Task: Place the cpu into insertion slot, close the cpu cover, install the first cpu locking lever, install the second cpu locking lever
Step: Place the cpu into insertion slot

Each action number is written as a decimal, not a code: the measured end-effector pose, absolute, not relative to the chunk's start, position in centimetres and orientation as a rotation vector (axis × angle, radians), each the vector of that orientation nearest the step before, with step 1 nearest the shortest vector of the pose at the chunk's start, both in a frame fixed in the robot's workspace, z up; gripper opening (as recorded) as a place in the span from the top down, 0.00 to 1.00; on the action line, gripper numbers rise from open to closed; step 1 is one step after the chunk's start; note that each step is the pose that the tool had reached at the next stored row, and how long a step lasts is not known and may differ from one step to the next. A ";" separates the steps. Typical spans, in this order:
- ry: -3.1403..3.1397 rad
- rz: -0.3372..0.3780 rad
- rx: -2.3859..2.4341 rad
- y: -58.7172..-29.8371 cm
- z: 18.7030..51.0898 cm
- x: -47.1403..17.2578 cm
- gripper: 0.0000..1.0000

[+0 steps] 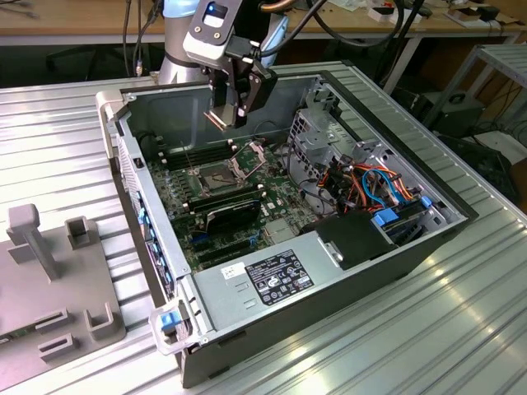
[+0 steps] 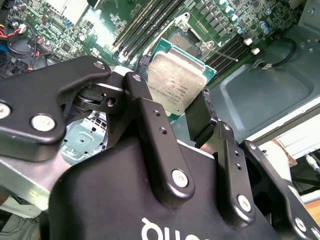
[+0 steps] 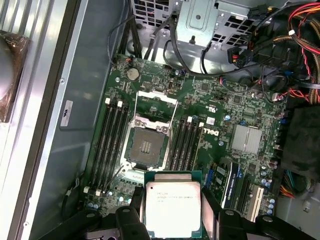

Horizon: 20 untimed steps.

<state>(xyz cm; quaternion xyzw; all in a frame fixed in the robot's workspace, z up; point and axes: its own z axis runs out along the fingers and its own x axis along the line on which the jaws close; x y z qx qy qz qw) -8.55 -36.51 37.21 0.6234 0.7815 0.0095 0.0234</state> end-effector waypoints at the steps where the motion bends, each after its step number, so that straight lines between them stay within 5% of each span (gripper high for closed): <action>1: 2.419 0.030 1.930 -36.5 37.2 -8.5 0.45; 20: 2.402 0.029 1.951 -36.5 37.2 -8.5 0.45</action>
